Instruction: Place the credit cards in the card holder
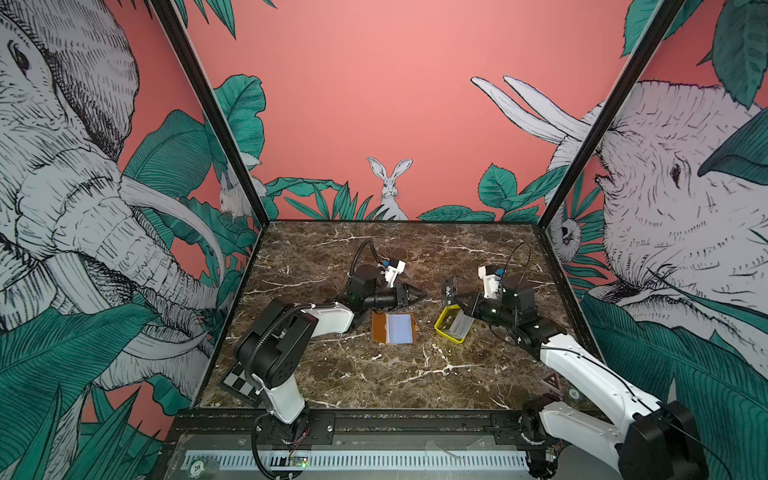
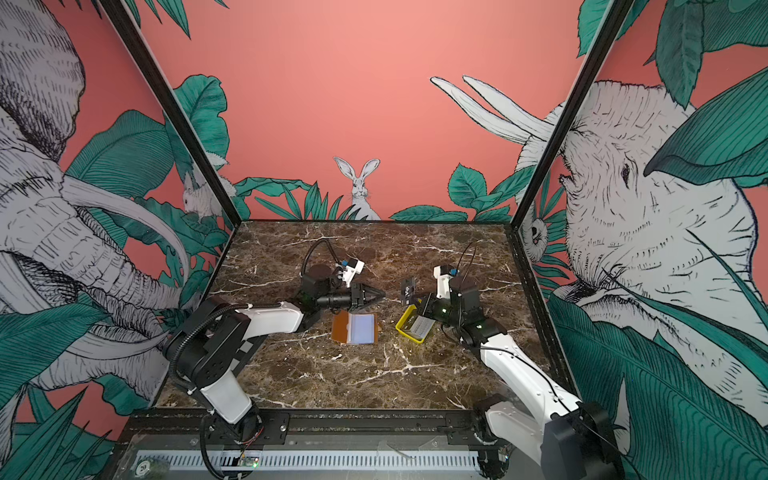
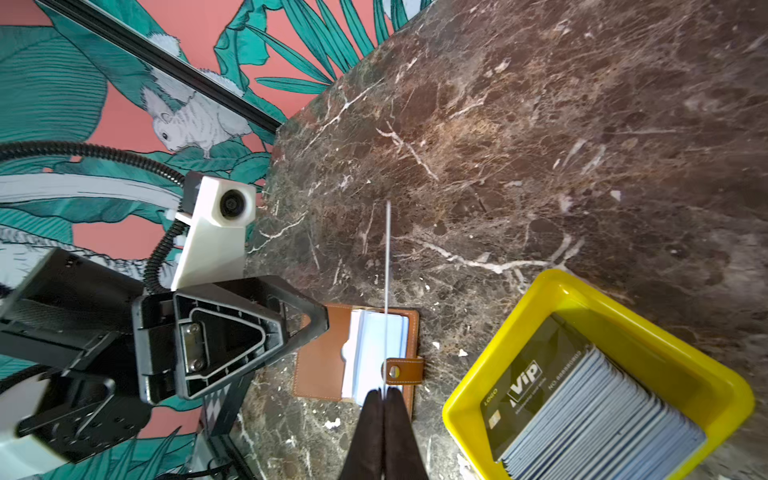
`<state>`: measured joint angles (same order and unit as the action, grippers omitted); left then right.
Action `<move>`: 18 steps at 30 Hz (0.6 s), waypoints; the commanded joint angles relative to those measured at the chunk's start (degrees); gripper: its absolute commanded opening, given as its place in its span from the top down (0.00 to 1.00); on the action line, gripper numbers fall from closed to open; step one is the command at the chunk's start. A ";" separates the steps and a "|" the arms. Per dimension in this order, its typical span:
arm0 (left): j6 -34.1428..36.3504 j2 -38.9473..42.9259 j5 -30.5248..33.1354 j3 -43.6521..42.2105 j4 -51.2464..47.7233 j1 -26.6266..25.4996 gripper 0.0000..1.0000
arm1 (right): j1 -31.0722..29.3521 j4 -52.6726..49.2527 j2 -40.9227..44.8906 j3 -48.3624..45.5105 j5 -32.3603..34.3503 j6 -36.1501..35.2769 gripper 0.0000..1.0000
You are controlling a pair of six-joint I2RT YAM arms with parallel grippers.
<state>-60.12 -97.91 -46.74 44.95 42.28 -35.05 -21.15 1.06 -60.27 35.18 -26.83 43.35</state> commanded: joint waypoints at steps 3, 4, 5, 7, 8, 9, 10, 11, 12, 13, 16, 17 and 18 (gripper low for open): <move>-5.24 2.05 -2.72 -0.74 6.40 0.76 0.59 | 1.03 6.61 -0.63 1.09 -7.24 3.28 1.00; -6.07 1.81 -3.13 -0.66 7.37 0.77 0.59 | 1.24 7.85 -0.76 0.89 -8.18 4.17 1.00; -6.79 1.69 -3.18 -0.85 8.32 0.84 0.59 | 1.35 8.93 -0.90 0.81 -8.96 4.97 1.00; -7.83 1.58 -3.22 -1.05 9.71 0.99 0.58 | 1.55 9.88 -0.77 0.93 -9.92 5.98 1.00; -8.28 1.54 -3.27 -1.16 10.50 1.04 0.58 | 1.55 10.21 -0.73 1.07 -10.27 6.40 1.00; -8.87 1.54 -3.18 -1.12 11.07 1.04 0.58 | 1.70 10.58 -0.73 1.25 -10.71 6.77 1.00; -9.34 1.29 -3.18 -0.94 11.42 1.12 0.58 | 1.80 10.90 -0.79 1.37 -11.24 7.30 1.00; -10.11 1.03 -3.32 -0.59 12.02 1.19 0.59 | 1.90 11.55 -1.03 1.59 -11.83 7.87 1.00; -11.09 0.73 -3.69 -0.10 13.04 1.21 0.59 | 1.92 12.42 -1.30 1.64 -12.54 8.60 1.00; -12.04 0.34 -3.87 0.34 14.17 1.21 0.59 | 2.00 13.31 -1.72 1.68 -13.20 9.37 1.00; -14.49 -0.56 -4.16 1.00 16.75 1.39 0.59 | 1.99 16.24 -2.22 1.53 -14.78 11.40 1.00; -15.00 -0.75 -4.24 1.15 17.26 1.39 0.59 | 2.01 17.17 -2.18 1.32 -15.00 12.03 1.00; -15.41 -1.02 -4.32 1.19 17.71 1.40 0.59 | 2.05 17.68 -2.13 1.30 -15.14 12.40 1.00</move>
<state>-72.10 -98.56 -49.58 44.97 54.78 -34.06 -19.38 12.58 -62.46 35.22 -39.33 52.93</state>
